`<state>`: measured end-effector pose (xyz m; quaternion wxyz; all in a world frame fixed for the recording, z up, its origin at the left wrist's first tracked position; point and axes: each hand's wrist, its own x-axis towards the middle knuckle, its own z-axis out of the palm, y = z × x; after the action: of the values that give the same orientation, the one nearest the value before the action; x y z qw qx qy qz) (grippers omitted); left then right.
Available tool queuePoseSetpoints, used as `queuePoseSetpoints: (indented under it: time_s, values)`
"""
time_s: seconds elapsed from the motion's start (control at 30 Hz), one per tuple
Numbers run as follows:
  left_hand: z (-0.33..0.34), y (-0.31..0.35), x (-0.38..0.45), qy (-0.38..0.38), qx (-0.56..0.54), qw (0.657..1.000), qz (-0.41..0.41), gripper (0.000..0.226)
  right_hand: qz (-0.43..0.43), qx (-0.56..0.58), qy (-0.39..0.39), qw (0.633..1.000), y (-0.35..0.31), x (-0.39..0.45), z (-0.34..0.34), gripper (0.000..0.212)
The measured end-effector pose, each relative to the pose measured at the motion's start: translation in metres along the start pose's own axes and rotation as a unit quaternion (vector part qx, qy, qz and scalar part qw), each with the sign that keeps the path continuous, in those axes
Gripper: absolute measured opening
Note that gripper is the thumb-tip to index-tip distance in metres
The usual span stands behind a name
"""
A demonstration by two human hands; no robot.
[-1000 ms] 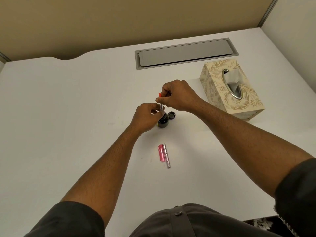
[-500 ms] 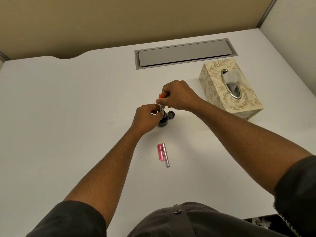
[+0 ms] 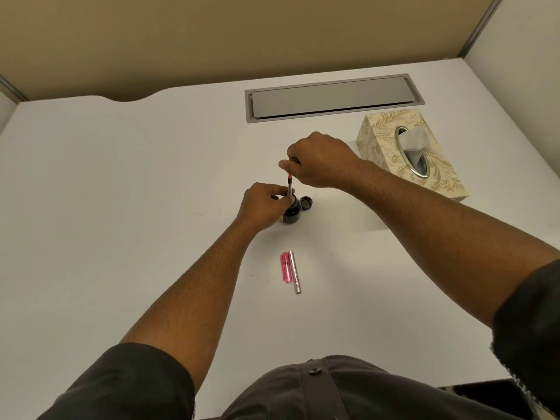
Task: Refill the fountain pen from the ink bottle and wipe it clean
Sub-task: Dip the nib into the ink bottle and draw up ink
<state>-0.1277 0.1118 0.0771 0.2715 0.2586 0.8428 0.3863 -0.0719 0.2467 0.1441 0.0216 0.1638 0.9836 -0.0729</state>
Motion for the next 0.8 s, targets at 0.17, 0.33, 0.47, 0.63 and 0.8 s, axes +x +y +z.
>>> queuePoseSetpoints:
  time_s: [0.17,0.33,0.47,0.63,0.8]
  values:
    - [-0.001,0.001,-0.001,-0.003,-0.005,1.0,-0.005,0.029,-0.038,-0.054,-0.018,0.998,-0.005,0.001,-0.008,0.033]
    - [0.001,0.0,-0.002,0.004,-0.011,1.0,-0.009,0.027,-0.052,-0.087,-0.034,0.994,-0.006,0.003,-0.007,0.033]
    - [0.0,0.002,-0.003,0.002,-0.002,1.0,-0.006,0.028,-0.05,-0.104,-0.038,0.993,-0.007,0.006,-0.003,0.037]
    - [0.0,0.003,-0.003,0.002,-0.002,1.0,-0.009,0.028,-0.041,-0.113,-0.04,0.992,-0.007,0.011,-0.001,0.048]
    - [-0.001,0.006,-0.005,0.0,-0.013,1.0,-0.013,0.029,-0.044,-0.103,-0.043,0.993,-0.008,0.009,-0.007,0.043]
